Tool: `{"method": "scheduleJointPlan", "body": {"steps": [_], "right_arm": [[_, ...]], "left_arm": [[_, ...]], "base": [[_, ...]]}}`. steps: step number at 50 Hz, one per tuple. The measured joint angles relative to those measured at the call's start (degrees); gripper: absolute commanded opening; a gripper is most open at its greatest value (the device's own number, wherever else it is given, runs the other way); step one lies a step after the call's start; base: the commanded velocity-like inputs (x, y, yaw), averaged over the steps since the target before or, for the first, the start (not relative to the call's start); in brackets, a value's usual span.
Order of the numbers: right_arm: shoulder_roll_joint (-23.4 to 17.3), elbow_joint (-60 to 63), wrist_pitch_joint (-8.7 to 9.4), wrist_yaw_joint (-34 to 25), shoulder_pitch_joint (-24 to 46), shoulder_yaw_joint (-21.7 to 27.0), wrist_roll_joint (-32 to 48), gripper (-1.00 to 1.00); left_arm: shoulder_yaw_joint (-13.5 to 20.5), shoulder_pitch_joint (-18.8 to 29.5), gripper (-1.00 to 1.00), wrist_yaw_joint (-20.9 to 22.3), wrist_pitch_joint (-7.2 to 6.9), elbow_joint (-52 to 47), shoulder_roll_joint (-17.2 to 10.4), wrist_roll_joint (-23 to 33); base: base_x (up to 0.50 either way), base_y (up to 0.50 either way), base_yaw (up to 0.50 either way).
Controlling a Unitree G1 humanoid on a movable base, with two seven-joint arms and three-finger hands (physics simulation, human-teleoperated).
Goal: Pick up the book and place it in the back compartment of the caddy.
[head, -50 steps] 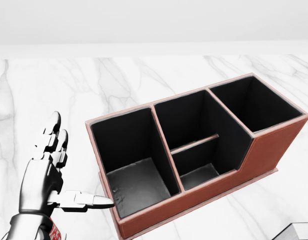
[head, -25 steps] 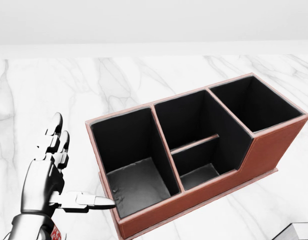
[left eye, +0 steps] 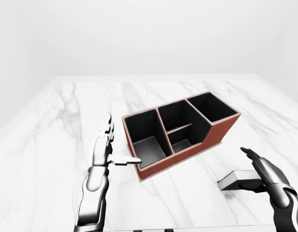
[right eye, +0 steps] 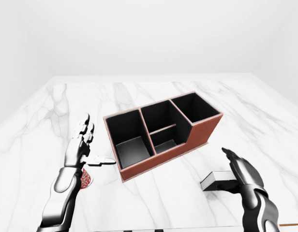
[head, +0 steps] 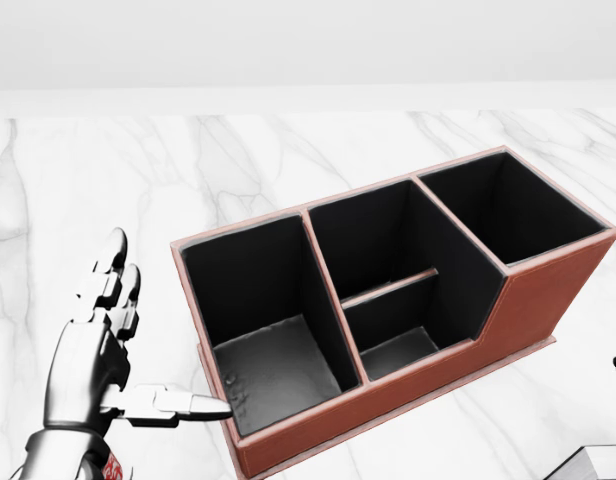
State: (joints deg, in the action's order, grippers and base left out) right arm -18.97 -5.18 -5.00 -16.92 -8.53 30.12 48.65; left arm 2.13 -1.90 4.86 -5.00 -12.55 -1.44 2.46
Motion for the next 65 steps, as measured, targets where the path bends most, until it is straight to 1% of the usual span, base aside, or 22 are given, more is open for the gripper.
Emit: {"method": "scheduleJointPlan", "body": {"steps": [9, 23, 34, 50, 65], "right_arm": [[-0.6, 0.0, 0.00, 0.1, -0.2, 0.6, 0.9, -1.00], [0.1, -0.4, 0.01, -1.0, -0.5, -0.2, 1.2, -1.00], [0.9, 1.7, 0.00, -2.5, -0.6, -0.3, 1.6, -1.00], [2.1, 8.3, 0.00, -6.4, 0.1, -0.6, 0.7, -1.00], [2.7, 14.2, 0.00, -10.2, 1.6, -2.0, 2.3, -1.00]], "left_arm": [[-0.1, -0.1, 1.00, 0.0, 0.00, 0.1, 0.0, 0.1], [-0.1, -0.1, 1.00, -0.1, 0.00, 0.4, 0.0, 0.2], [-0.3, -0.2, 1.00, -0.1, 0.00, 0.8, 0.1, 0.4], [-0.4, -0.2, 1.00, -0.2, 0.00, 0.9, 0.1, 0.5], [-0.4, -0.1, 1.00, -0.3, 0.00, 1.1, 0.1, 0.6]], "base": [[0.00, 0.00, 0.00], [0.00, 0.00, 0.00], [0.00, 0.00, 0.00], [0.00, 0.00, 0.00], [0.00, 0.00, 0.00]]}}
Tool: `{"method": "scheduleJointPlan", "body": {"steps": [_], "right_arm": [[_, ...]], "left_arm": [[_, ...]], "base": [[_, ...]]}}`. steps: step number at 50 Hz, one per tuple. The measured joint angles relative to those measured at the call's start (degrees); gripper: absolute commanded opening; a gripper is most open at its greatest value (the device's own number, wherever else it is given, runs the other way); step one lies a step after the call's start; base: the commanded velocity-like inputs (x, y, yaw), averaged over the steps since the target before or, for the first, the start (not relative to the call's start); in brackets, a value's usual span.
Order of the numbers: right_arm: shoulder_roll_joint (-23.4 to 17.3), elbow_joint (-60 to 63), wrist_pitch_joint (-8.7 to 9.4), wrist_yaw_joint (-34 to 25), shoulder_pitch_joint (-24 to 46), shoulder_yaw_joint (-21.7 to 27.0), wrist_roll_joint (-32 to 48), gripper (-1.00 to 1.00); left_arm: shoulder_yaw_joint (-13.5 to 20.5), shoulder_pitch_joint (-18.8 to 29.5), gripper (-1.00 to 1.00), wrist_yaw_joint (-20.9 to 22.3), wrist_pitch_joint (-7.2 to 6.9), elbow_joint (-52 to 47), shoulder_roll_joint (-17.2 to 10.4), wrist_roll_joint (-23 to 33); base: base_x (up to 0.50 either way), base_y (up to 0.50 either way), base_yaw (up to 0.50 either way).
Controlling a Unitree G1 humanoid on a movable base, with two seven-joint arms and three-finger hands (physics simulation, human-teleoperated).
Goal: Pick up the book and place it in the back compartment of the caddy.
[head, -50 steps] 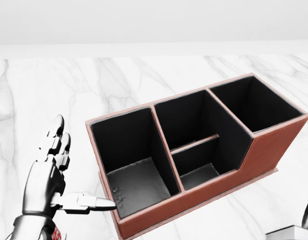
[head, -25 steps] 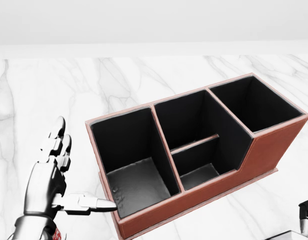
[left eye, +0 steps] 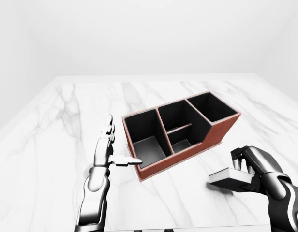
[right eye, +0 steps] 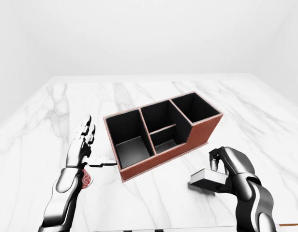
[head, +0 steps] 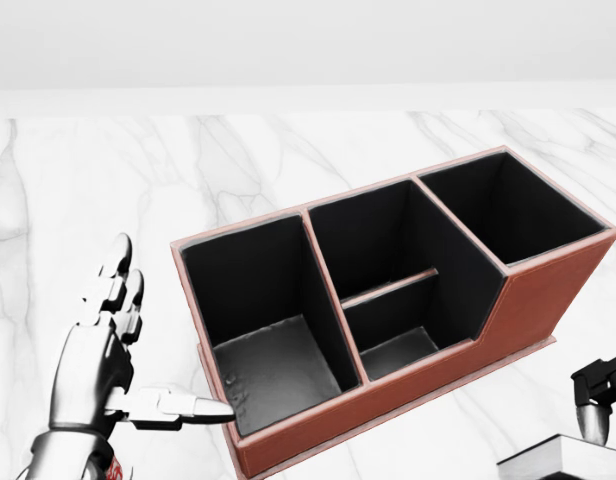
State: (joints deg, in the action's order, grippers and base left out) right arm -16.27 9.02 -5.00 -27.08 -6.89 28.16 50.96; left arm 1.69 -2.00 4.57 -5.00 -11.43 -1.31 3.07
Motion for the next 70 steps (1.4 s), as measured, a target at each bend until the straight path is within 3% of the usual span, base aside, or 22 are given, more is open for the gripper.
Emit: {"method": "scheduleJointPlan", "body": {"steps": [16, 40, 70], "right_arm": [[-0.1, 7.5, 0.23, -6.1, 3.9, -3.2, 3.2, -1.00], [-2.4, 12.7, 3.19, -12.8, 11.5, -7.0, 4.8, -1.00], [-2.4, 11.1, 7.62, -12.9, 21.4, -14.7, 6.4, -1.00]], "left_arm": [[0.0, 0.1, 1.00, 0.0, 0.00, -0.4, 0.0, 0.0], [-0.1, 0.1, 1.00, -0.1, 0.00, -0.2, 0.0, 0.1], [-0.4, -0.2, 1.00, -0.1, 0.00, 0.1, 0.1, 0.3]], "base": [[0.00, 0.00, 0.00], [0.00, 0.00, 0.00], [0.00, 0.00, 0.00]]}}
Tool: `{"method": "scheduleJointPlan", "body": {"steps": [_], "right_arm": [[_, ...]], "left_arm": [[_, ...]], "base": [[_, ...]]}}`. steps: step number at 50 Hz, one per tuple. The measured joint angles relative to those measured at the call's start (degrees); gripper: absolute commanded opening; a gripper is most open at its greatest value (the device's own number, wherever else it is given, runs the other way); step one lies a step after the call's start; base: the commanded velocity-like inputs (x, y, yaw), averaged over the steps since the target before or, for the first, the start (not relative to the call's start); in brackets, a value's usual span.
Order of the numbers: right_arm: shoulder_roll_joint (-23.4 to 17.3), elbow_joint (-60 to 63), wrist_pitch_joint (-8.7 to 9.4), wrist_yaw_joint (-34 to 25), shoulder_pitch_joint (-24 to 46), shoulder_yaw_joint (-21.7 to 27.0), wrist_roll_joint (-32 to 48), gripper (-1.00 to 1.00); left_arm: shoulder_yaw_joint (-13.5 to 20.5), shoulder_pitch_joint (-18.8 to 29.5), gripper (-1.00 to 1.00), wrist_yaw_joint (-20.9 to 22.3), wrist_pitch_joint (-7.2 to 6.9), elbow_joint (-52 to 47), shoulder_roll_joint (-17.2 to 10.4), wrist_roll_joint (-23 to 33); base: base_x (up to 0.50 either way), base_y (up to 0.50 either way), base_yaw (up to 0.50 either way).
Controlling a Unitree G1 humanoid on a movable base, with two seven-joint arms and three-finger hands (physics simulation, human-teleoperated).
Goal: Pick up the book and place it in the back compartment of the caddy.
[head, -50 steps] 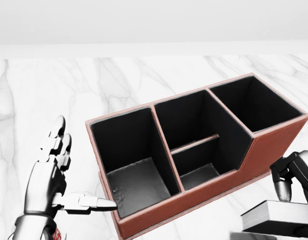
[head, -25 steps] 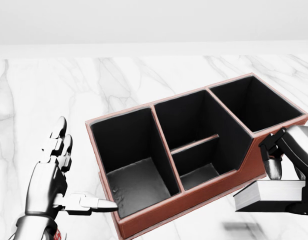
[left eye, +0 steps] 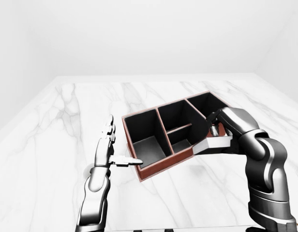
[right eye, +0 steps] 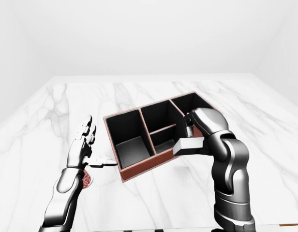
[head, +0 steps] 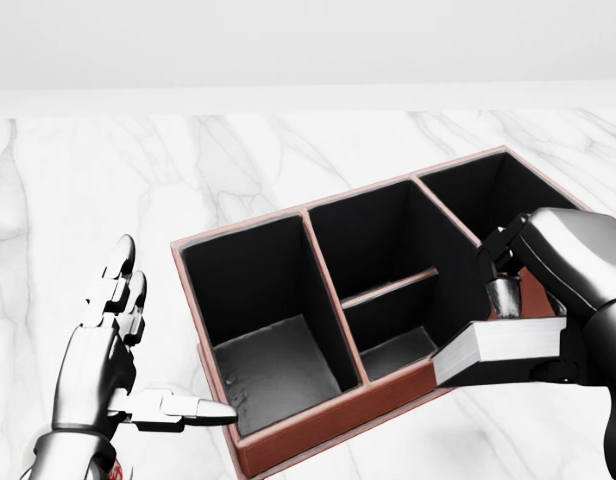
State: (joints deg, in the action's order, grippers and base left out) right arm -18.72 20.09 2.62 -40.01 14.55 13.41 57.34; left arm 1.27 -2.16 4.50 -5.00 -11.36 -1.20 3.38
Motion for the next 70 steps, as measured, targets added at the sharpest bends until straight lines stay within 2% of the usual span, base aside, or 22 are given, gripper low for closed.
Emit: {"method": "scheduleJointPlan", "body": {"steps": [45, 70], "right_arm": [[3.2, -7.4, 2.33, 0.0, 10.7, -7.7, 3.1, -1.00], [4.3, -13.2, 1.11, 0.0, 14.3, -9.9, 4.7, -1.00]], "left_arm": [[0.1, 0.0, 1.00, 0.1, 0.00, -0.9, 0.0, -0.1], [0.2, 0.1, 1.00, 0.1, 0.00, -0.7, -0.1, -0.2]], "base": [[0.00, 0.00, 0.00], [0.00, 0.00, 0.00]]}}
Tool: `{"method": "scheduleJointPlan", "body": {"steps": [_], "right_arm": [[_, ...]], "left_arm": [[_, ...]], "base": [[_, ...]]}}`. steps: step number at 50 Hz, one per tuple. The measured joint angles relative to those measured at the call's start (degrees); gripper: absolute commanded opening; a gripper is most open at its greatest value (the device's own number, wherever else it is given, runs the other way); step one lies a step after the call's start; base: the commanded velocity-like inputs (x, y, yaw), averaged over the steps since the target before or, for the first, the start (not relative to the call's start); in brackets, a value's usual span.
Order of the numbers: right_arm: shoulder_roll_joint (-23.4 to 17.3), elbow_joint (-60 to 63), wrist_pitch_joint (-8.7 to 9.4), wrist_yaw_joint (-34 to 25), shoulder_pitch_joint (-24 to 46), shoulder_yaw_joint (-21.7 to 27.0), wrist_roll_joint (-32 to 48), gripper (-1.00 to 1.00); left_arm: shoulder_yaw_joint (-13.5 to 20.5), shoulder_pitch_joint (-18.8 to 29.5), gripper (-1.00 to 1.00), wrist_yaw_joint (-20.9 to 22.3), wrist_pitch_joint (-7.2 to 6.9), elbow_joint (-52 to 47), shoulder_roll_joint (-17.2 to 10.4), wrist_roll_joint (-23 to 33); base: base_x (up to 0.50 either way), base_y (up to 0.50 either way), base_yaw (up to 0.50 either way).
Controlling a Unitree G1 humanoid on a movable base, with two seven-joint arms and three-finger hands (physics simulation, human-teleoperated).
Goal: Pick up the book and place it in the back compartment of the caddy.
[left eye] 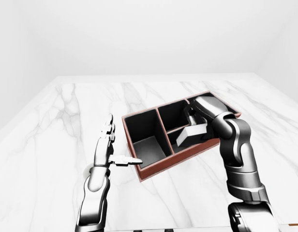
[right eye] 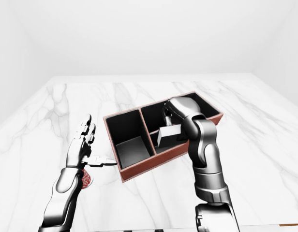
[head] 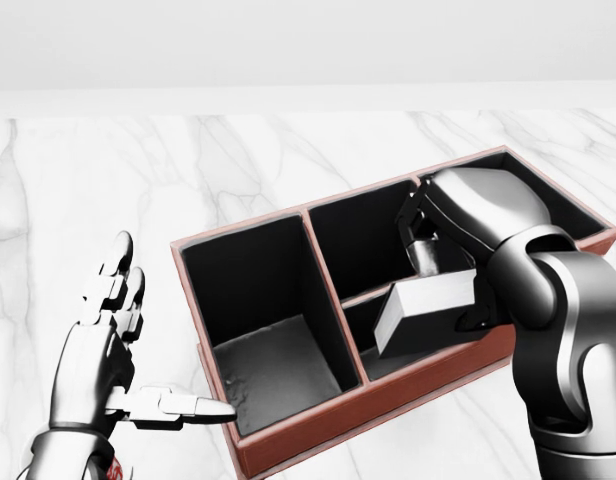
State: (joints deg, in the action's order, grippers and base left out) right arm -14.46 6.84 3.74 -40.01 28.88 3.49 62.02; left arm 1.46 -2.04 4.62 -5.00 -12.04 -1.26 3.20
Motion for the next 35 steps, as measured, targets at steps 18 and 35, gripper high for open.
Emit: {"method": "scheduleJointPlan", "body": {"steps": [18, 35], "right_arm": [[0.5, -2.8, -0.39, 0.0, 2.6, -0.8, 0.7, -1.00], [0.6, -5.4, -0.77, 0.0, 3.8, -1.3, 1.0, -1.00]], "left_arm": [[-0.1, 0.0, 1.00, 0.0, 0.00, -0.3, 0.0, 0.1], [-0.1, 0.1, 1.00, -0.1, 0.00, -0.3, 0.0, 0.2]], "base": [[0.00, 0.00, 0.00], [0.00, 0.00, 0.00]]}}
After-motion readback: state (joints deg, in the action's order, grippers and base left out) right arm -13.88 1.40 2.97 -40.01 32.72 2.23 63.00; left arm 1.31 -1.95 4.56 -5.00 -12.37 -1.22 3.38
